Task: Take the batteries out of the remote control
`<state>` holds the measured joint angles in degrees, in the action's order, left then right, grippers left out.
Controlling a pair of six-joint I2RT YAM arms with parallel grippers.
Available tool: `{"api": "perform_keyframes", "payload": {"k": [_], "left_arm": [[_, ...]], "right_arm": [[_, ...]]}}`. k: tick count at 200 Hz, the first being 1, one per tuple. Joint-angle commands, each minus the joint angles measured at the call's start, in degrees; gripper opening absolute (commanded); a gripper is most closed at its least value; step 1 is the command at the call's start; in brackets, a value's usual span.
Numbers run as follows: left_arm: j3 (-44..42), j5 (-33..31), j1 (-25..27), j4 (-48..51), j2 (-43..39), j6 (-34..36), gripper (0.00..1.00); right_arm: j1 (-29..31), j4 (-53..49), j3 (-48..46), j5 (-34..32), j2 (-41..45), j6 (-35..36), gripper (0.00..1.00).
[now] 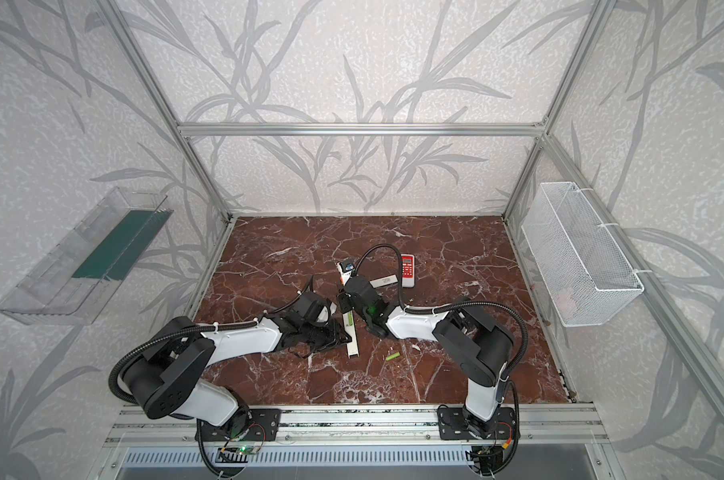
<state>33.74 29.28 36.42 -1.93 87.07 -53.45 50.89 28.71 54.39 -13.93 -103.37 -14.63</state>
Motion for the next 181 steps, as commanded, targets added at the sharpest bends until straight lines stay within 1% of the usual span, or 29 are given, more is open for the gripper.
{"api": "perform_keyframes", "payload": {"k": [1,30,54,75,117,156,181], "left_arm": [[-0.6,-1.4,-1.6,3.9,-0.5,1.3,0.34],[-1.4,0.1,-4.3,2.3,-4.2,0.1,0.37],[-2.2,-0.1,-6.2,1.2,-7.0,-1.2,0.37],[-2.5,-0.5,-7.2,-0.5,-7.4,-1.9,0.35],[-2.6,1.6,-7.3,-8.4,-2.4,-5.3,0.28],[-2.9,3.4,-7.3,-15.2,3.2,-7.6,0.25],[-3.7,3.5,-7.3,-17.6,4.9,-8.6,0.23]], "right_arm": [[-0.1,-0.2,0.0,-0.6,-0.5,0.0,0.0],[0.1,0.1,-1.2,-0.9,-0.4,-0.4,0.0],[0.7,1.0,-2.0,-1.7,-0.3,-0.4,0.0],[1.0,1.2,-2.2,-2.0,-0.7,-0.9,0.0],[1.6,1.0,-2.3,-2.1,-1.1,-2.2,0.0],[1.7,1.1,-3.0,-1.7,-1.1,-4.2,0.0],[1.6,1.2,-3.5,-1.7,-0.9,-5.2,0.0]]}}
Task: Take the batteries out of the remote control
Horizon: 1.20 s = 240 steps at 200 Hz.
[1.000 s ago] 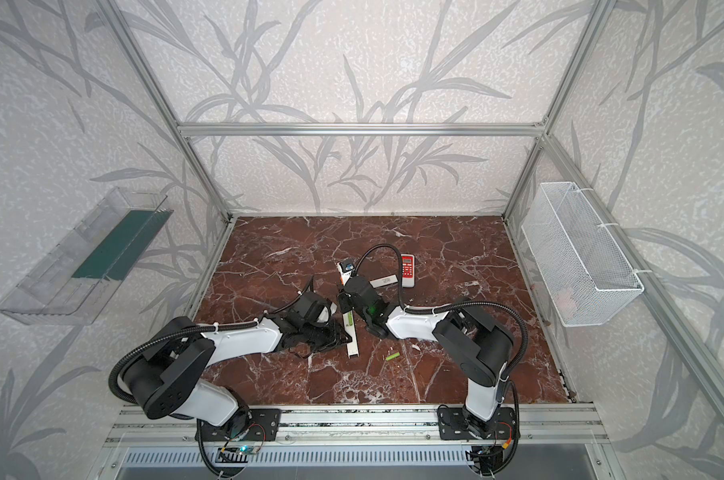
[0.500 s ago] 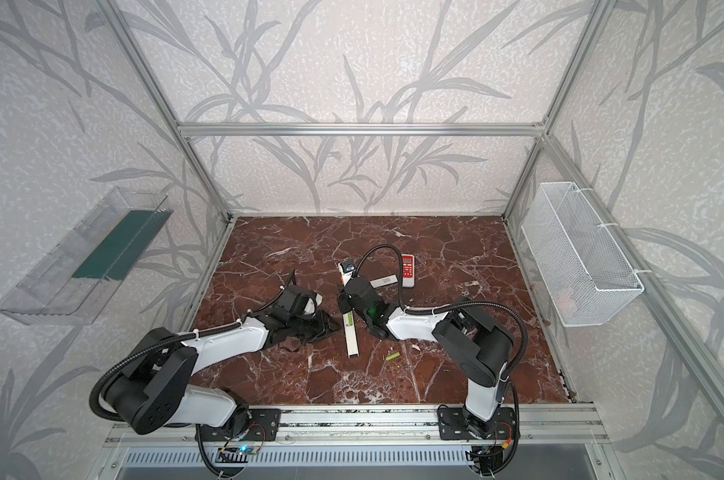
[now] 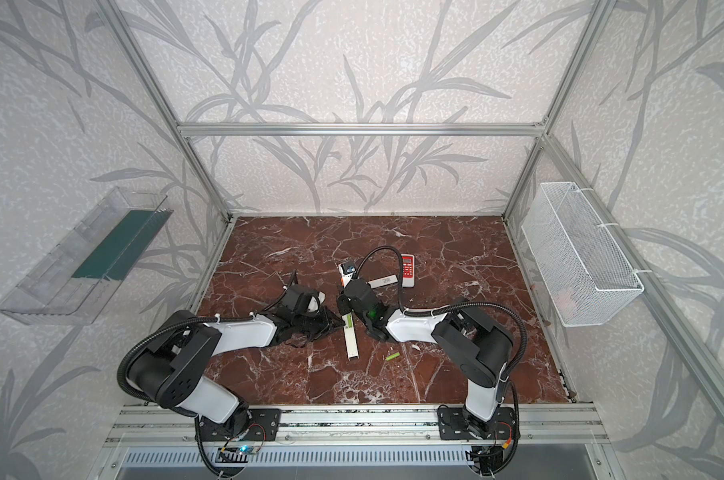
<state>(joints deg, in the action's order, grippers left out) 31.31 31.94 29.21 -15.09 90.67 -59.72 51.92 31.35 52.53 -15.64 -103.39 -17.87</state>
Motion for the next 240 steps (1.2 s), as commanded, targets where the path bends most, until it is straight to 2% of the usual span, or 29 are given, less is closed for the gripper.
{"api": "perform_keyframes", "payload": {"k": [1,22,73,95,140,182,240], "left_arm": [[-1.2,0.8,-0.1,-4.4,1.4,-2.3,0.23],[-1.6,0.1,-0.1,-3.8,1.8,-2.1,0.2],[-2.3,-0.4,-0.1,-4.0,3.0,-2.1,0.05],[-2.6,-0.6,-0.2,-4.4,3.4,-2.2,0.03],[-1.9,-0.7,-0.1,-3.2,2.5,-1.6,0.03],[0.6,-1.3,-0.2,3.0,-0.5,1.4,0.16],[3.9,-1.2,-0.1,8.4,-2.2,4.6,0.17]], "right_arm": [[0.6,-1.4,-1.7,0.0,-0.8,-2.0,0.0],[0.6,-1.1,-2.1,0.3,-0.5,-3.8,0.0],[-0.1,0.6,-3.2,2.4,-0.2,-10.9,0.0],[-0.4,1.3,-3.6,3.2,-0.2,-13.2,0.0],[-0.7,0.2,-3.7,2.5,0.3,-12.3,0.0],[-2.2,-1.9,-3.3,1.6,1.9,-9.4,0.0],[-5.7,-3.5,-5.1,1.1,3.4,-8.1,0.0]]}}
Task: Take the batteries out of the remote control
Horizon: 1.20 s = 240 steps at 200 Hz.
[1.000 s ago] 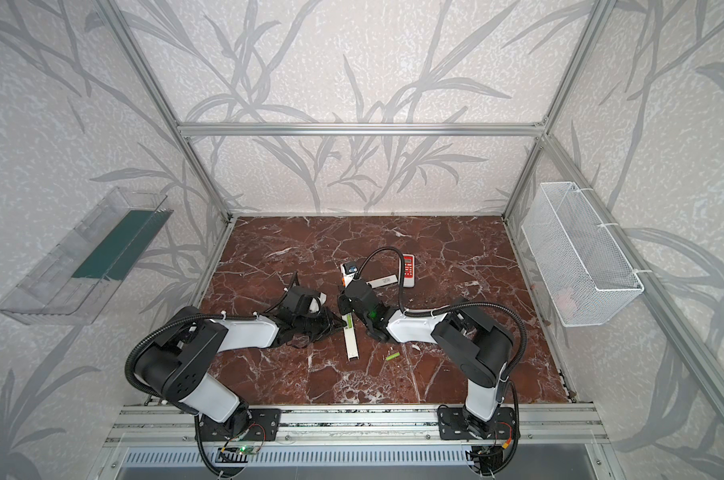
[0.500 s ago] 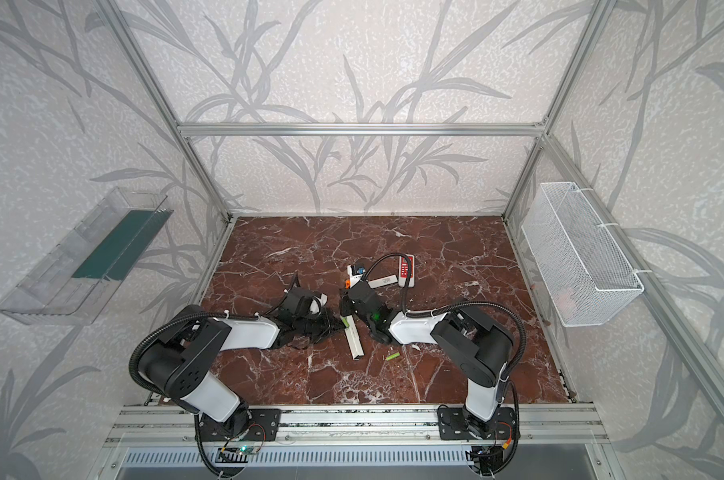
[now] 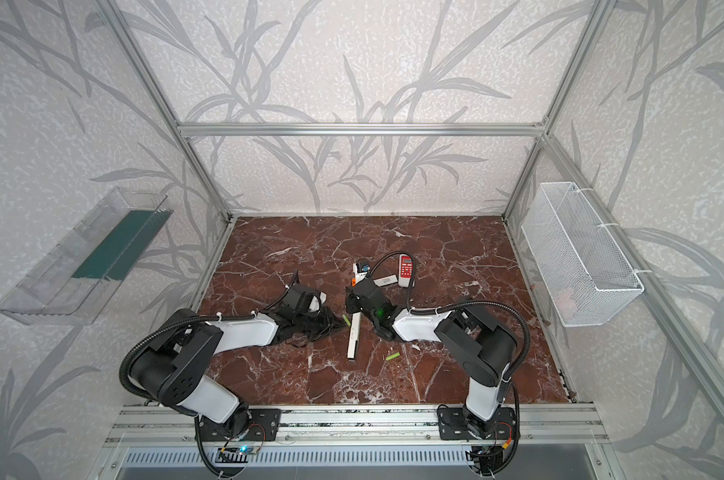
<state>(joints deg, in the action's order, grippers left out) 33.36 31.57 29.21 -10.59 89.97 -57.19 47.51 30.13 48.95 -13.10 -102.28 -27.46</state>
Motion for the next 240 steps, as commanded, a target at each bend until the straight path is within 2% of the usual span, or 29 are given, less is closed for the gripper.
{"api": "perform_keyframes", "payload": {"k": [1,87,135,172,220,240], "left_arm": [[1.9,-0.8,-0.1,4.0,-1.5,2.1,0.17],[5.2,-2.5,-0.5,11.1,-2.0,6.1,0.19],[7.7,-4.5,-0.6,18.4,-3.9,12.0,0.21],[8.8,-4.9,1.3,21.1,-5.3,15.8,0.31],[12.1,-9.6,9.5,26.3,-4.0,20.5,0.48],[13.5,-12.7,12.3,28.3,-2.7,21.7,0.52]], "right_arm": [[-1.3,-2.3,-1.5,-1.4,2.4,1.5,0.0],[-2.0,-3.1,-0.8,0.4,4.0,4.1,0.0],[-2.0,-5.3,1.4,1.9,7.7,6.1,0.0],[-2.6,-6.9,2.6,3.1,10.3,6.0,0.0],[-7.3,-10.5,-0.9,3.8,16.9,5.4,0.0],[-9.7,-13.1,-3.5,3.5,20.5,5.6,0.0]]}}
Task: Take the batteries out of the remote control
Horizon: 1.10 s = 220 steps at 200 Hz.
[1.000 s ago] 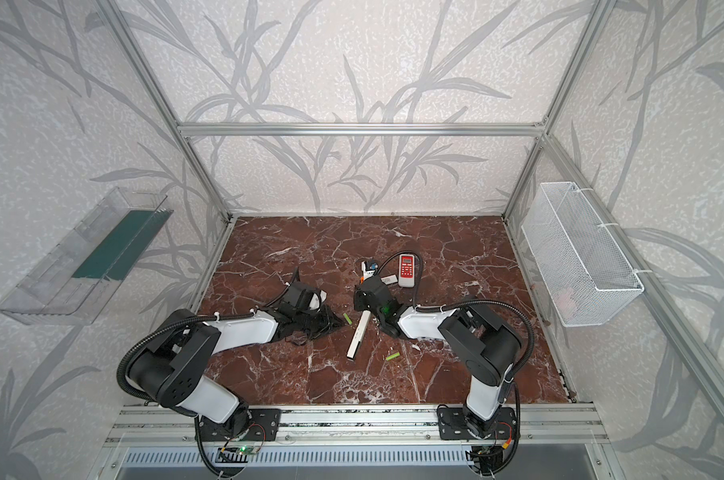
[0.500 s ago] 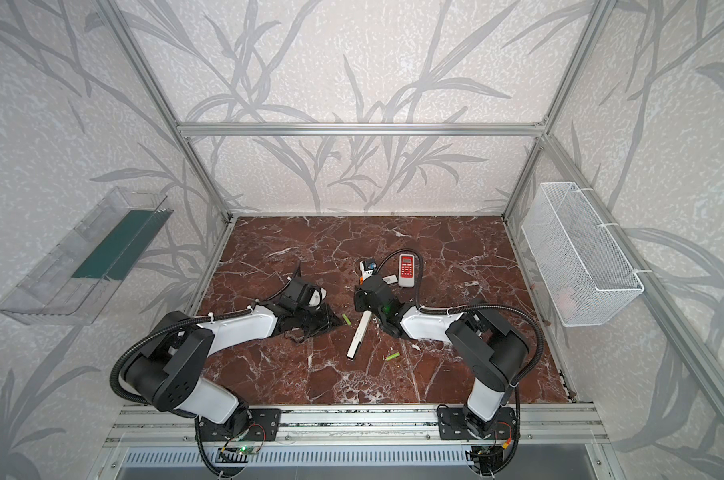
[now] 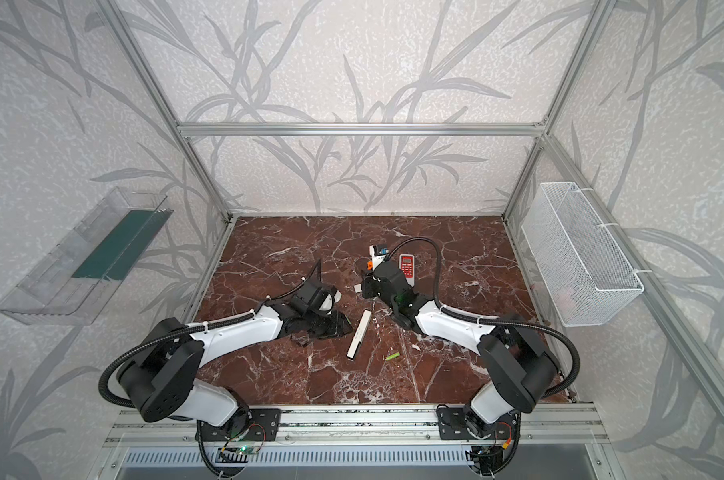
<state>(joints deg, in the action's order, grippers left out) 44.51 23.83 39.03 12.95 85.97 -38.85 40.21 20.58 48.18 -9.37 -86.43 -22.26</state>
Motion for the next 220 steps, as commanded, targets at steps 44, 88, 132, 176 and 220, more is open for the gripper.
{"api": "perform_keyframes", "payload": {"k": [44,88,132,176,220], "left_arm": [[5.1,-9.4,6.7,7.2,4.6,4.1,0.52],[10.3,-15.8,11.3,13.6,9.9,5.4,0.5],[15.6,-21.7,16.2,17.8,15.3,4.8,0.41],[17.6,-27.2,19.0,19.9,14.2,2.7,0.32],[17.0,-30.1,19.2,21.1,10.3,2.3,0.29]], "right_arm": [[-8.3,-9.5,-9.3,0.6,12.3,0.2,0.0],[-11.3,-10.9,-14.5,1.0,19.0,0.2,0.0],[-13.3,-11.4,-16.9,2.6,22.9,0.0,0.0],[-15.4,-13.9,-18.2,4.0,25.7,0.6,0.0],[-17.3,-17.7,-16.0,6.6,22.2,1.0,0.0]]}}
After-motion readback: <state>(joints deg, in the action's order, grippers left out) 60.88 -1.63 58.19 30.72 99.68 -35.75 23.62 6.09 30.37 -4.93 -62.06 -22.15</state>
